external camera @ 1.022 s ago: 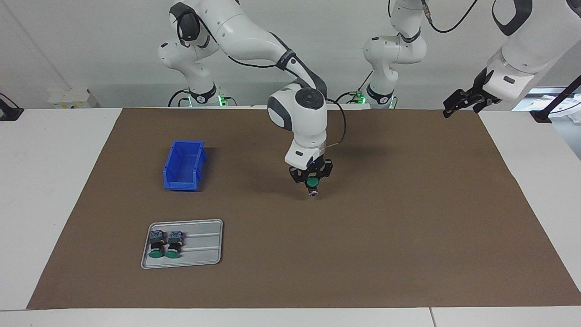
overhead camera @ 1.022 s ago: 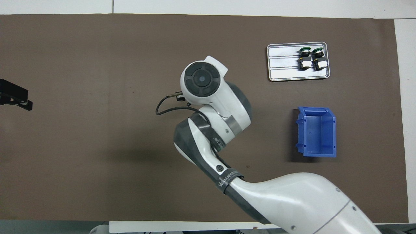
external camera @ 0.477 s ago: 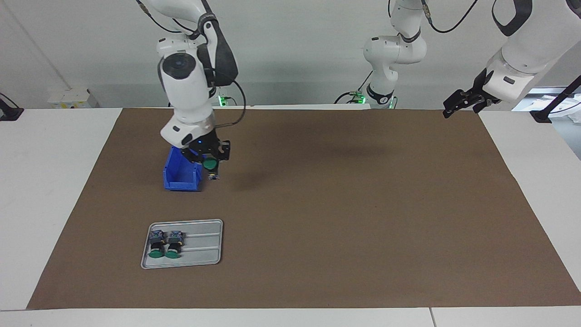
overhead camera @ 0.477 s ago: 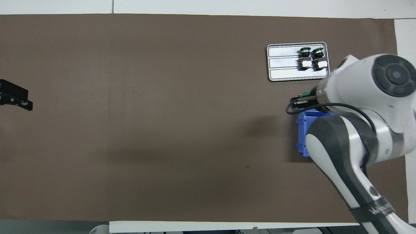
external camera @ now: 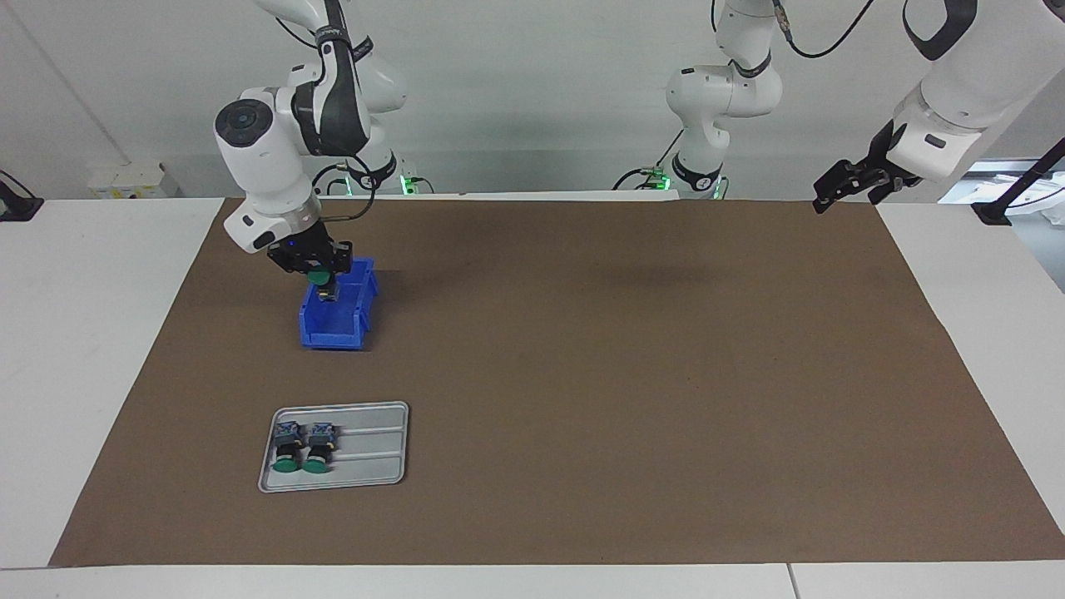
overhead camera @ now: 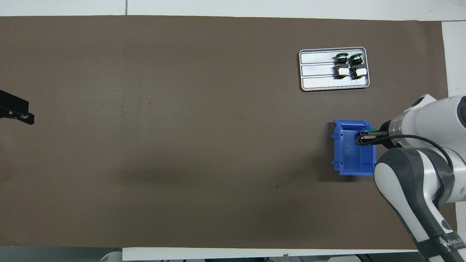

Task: Place and press button with both arms
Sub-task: 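Carry the button with the right gripper over the blue bin, then lower the button into the blue bin and open the right gripper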

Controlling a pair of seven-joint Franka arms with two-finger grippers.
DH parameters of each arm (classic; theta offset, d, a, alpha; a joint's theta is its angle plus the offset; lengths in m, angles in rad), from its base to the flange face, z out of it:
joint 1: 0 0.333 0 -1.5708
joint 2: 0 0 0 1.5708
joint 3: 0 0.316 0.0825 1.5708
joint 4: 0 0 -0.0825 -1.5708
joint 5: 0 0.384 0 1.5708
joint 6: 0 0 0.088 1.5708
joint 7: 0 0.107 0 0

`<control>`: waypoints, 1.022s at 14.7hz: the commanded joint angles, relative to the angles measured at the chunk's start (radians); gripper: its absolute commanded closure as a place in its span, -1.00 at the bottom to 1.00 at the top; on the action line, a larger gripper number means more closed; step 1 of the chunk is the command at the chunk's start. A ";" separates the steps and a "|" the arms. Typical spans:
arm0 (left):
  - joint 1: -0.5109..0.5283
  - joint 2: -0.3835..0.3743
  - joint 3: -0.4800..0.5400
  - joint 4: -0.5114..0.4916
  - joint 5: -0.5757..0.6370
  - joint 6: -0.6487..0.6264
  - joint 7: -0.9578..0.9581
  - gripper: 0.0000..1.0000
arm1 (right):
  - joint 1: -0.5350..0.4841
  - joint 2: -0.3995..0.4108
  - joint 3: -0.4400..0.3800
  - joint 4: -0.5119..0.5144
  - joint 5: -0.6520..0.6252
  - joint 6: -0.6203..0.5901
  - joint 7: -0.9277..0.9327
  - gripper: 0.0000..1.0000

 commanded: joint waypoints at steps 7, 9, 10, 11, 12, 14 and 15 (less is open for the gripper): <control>0.037 -0.085 -0.002 -0.078 0.014 0.027 0.070 -1.00 | -0.016 0.026 0.014 -0.141 0.007 0.169 -0.018 0.98; 0.040 -0.085 -0.002 -0.081 0.014 0.029 0.076 -1.00 | -0.008 0.027 0.014 -0.143 0.007 0.175 -0.012 0.92; 0.050 -0.084 -0.008 -0.083 0.014 0.029 0.073 -1.00 | 0.010 0.037 0.014 -0.143 0.007 0.178 -0.007 0.87; 0.075 -0.085 -0.024 -0.083 0.014 0.027 0.075 -1.00 | 0.016 0.040 0.014 -0.143 0.007 0.188 -0.007 0.80; 0.092 -0.084 -0.049 -0.083 0.014 0.029 0.076 -1.00 | 0.016 0.040 0.014 -0.143 0.007 0.189 -0.009 0.70; 0.094 -0.084 -0.061 -0.081 0.014 0.031 0.076 -1.00 | 0.015 0.040 0.014 -0.143 0.007 0.187 -0.015 0.59; 0.096 -0.082 -0.061 -0.083 0.014 0.038 0.075 -1.00 | 0.013 0.040 0.014 -0.144 0.007 0.185 -0.016 0.59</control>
